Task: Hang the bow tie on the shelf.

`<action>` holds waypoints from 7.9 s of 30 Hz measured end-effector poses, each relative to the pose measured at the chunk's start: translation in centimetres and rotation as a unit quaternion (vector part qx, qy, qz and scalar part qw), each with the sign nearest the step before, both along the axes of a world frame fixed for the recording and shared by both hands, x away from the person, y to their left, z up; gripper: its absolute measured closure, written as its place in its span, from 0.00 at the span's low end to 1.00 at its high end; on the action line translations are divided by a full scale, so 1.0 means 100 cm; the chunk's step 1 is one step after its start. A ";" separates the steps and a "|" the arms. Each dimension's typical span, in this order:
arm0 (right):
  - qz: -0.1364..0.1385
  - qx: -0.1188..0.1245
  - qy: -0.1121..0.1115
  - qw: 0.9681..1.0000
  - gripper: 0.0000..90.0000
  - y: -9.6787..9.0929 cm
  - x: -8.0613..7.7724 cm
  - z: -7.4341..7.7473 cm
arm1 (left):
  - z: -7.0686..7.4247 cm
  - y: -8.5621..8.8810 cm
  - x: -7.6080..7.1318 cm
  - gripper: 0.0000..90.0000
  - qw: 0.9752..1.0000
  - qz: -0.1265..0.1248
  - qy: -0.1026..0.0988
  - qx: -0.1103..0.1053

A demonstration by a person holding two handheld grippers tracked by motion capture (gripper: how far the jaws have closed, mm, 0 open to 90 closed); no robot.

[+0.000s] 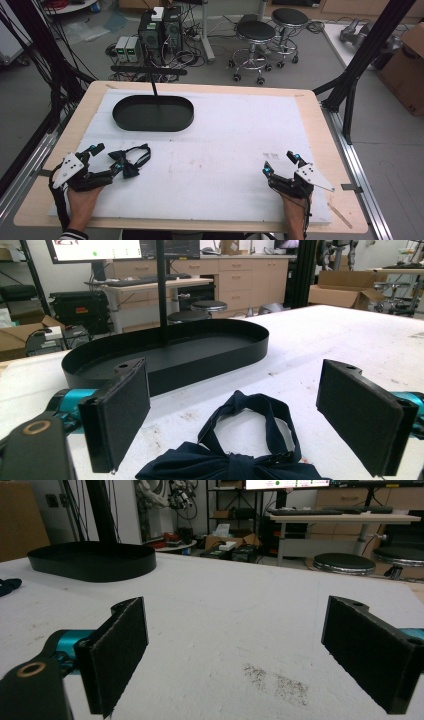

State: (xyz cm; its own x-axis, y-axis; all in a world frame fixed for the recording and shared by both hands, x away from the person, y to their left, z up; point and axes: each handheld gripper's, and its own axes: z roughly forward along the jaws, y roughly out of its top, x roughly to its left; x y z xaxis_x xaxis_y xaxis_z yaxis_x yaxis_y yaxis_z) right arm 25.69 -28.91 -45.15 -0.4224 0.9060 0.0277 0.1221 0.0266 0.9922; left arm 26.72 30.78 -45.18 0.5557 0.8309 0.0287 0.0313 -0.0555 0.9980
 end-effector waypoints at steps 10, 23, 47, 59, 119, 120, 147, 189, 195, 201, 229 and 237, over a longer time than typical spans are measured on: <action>-0.004 -0.008 0.004 1.000 0.12 0.002 0.000 0.000 | 0.014 -0.001 -0.001 0.16 0.999 0.006 0.016 0.029; -0.009 -0.010 0.005 1.000 0.12 0.003 0.000 0.000 | 0.044 0.014 0.004 0.16 0.996 -0.001 0.078 0.038; -0.014 -0.010 0.004 1.000 0.12 0.003 0.000 0.000 | 0.053 0.020 0.031 0.16 0.964 -0.008 0.249 0.092; -0.013 -0.010 0.003 1.000 0.12 0.003 0.000 0.000 | 0.040 0.030 0.046 0.16 0.946 -0.003 0.301 0.120; -0.013 -0.010 0.002 1.000 0.12 0.002 0.000 0.000 | 0.024 0.000 0.075 0.43 0.915 -0.020 0.398 0.068; -0.014 -0.008 0.004 1.000 0.12 0.002 0.000 0.000 | 0.024 0.000 0.075 0.43 0.914 -0.019 0.398 0.070; -0.014 -0.007 0.003 1.000 0.12 0.002 0.000 0.000 | 0.019 -0.008 0.075 0.90 0.917 -0.053 0.389 0.072; -0.015 -0.008 0.003 1.000 0.12 0.002 0.000 0.000 | 0.070 -0.006 0.063 0.94 0.971 -0.051 0.227 0.059; -0.015 -0.009 0.003 1.000 0.12 0.002 0.000 0.000 | 0.079 -0.007 0.064 0.94 0.976 -0.055 0.203 0.060; -0.015 -0.011 0.001 1.000 0.12 0.003 0.000 0.000 | 0.091 -0.010 0.067 0.94 0.983 -0.054 0.166 0.063; -0.014 -0.011 0.002 1.000 0.12 0.003 0.000 0.000 | 0.158 -0.018 0.105 0.94 0.993 -0.030 0.077 0.079; -0.013 -0.011 0.005 1.000 0.12 0.003 0.000 0.000 | 0.169 -0.020 0.121 0.94 0.995 -0.018 0.066 0.071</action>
